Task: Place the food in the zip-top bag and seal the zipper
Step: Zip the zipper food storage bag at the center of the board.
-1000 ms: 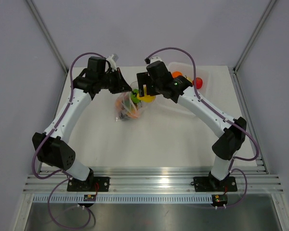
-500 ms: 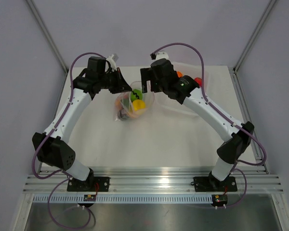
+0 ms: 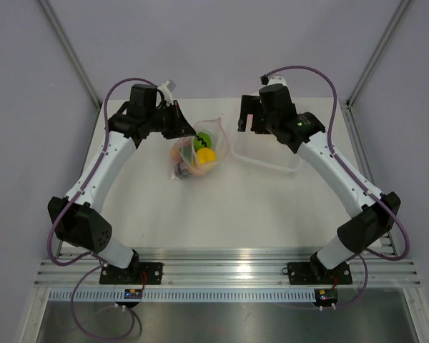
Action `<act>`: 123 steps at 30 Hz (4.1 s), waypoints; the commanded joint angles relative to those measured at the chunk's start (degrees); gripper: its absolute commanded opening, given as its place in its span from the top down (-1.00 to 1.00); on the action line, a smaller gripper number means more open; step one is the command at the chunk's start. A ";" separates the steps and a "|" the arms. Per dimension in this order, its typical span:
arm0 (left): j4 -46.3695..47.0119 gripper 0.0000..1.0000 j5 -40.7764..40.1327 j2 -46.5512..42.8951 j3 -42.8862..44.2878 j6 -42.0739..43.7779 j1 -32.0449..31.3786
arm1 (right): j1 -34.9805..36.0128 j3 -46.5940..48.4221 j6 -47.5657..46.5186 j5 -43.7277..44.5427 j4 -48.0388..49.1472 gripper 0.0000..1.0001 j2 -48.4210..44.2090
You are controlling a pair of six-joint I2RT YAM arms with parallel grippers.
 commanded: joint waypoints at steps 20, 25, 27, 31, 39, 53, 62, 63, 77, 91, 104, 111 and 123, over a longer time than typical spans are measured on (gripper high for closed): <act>6.73 1.00 2.81 -8.88 -13.68 -0.87 -1.73 | 0.97 -1.67 17.30 -20.43 14.79 -0.22 7.83; 6.29 1.00 2.90 -8.71 -12.63 -0.43 -1.73 | 0.97 -2.99 17.39 -20.96 14.61 0.19 7.83; 6.02 1.00 2.81 -8.71 -12.45 -0.25 -1.73 | 0.97 -3.78 17.39 -20.95 14.70 0.31 7.30; 5.67 1.00 2.63 -8.53 -12.01 0.10 -1.73 | 1.06 -5.19 17.21 -21.04 15.14 0.22 5.81; 4.27 1.00 3.07 -7.65 -9.64 1.77 -1.73 | 1.06 -9.22 15.02 -18.49 15.66 -0.48 1.95; 4.00 1.00 2.99 -6.42 -8.32 2.21 -1.73 | 3.95 -17.76 7.29 -19.72 16.55 -0.72 -9.05; 3.39 1.00 3.77 -6.24 -7.36 2.91 -1.73 | 8.00 -18.55 8.15 -19.20 14.87 -0.43 -3.51; 3.30 1.00 3.78 -6.24 -7.36 3.09 -1.73 | 8.00 -18.38 8.16 -19.28 15.22 -0.37 -2.64; -9.44 -0.98 1.67 -5.54 -1.73 14.94 -6.30 | 8.00 -11.43 15.88 -24.03 20.93 1.00 0.97; -8.84 -0.98 -23.54 -15.91 -8.85 22.60 -15.42 | 7.91 -8.01 23.36 -26.23 23.40 1.00 2.90; -4.26 -0.88 -38.50 -14.59 -10.96 24.18 -22.73 | 7.83 -6.51 24.42 -26.93 22.96 1.00 3.08; -4.70 0.16 -38.67 -13.02 -10.61 25.59 -24.31 | 7.91 -5.63 25.65 -27.63 22.96 0.86 2.82; -3.39 1.00 -34.83 -15.82 -7.44 28.66 -23.18 | 2.23 -5.44 12.21 -26.21 16.98 -0.69 -7.96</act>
